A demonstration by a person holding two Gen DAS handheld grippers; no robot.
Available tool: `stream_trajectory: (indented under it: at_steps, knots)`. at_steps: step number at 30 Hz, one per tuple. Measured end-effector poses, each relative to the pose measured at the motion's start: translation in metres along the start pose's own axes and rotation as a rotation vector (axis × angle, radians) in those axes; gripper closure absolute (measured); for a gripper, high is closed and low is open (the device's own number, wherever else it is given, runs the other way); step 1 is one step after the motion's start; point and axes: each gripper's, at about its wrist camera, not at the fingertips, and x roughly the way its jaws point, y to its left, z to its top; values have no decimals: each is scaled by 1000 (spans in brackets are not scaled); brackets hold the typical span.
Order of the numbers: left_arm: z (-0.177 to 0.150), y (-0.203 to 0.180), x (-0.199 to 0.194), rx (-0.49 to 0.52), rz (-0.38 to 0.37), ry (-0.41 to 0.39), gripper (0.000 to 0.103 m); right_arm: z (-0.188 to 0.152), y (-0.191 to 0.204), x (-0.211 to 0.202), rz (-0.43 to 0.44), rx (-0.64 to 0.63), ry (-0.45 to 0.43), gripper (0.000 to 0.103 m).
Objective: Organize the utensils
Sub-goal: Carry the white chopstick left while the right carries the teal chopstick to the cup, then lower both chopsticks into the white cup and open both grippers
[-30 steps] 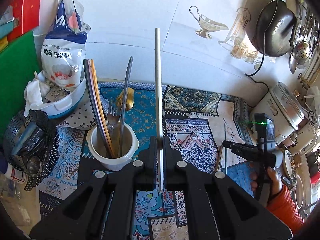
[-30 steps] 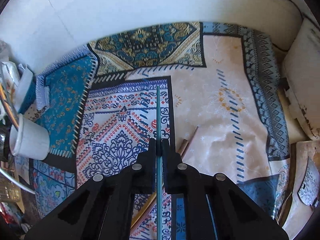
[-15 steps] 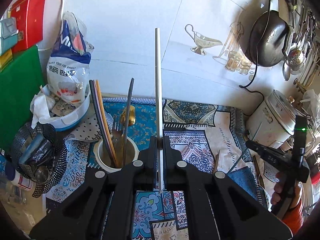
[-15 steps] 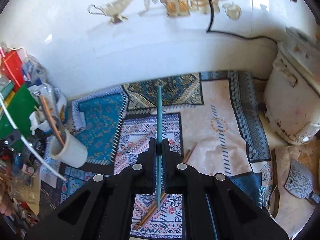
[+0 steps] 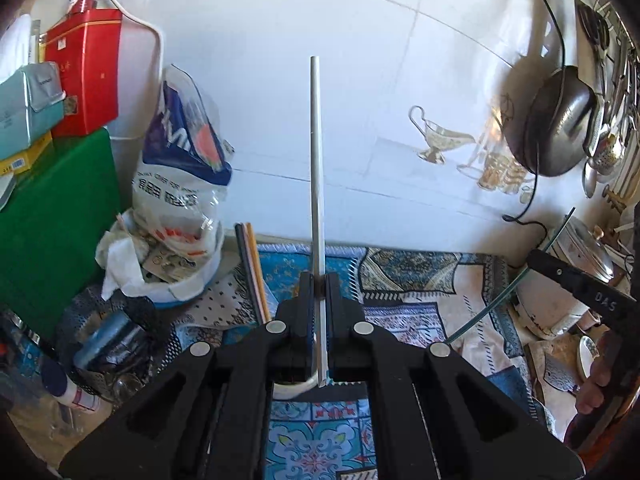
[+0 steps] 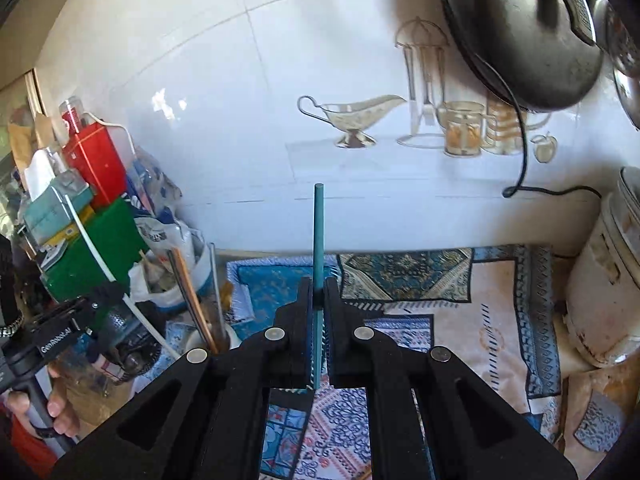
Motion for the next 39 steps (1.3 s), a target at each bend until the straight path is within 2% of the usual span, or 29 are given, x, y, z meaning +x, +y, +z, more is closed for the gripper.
stream_trajectory:
  at_steps: [6,14,22,30,37,39]
  knots:
    - [9,20,8,-16,31,-11,99,12,39,16,83,-38,-12,98]
    - [11,36,28,-24,48,6,99,11,81,53,160,-67,30,98]
    - [0,41,63,6,63,63,99,-7,90,101,157,-88,146,98]
    - [-18,47,95,16,65,166,99,-29,91,133,139,-93,283,98]
    - [-23,43,93,33,74,210,99,-30,87,130,120,-81,311,97]
    - [-22,41,87,38,76,205,99,-29,84,125,113,-79,307,92]
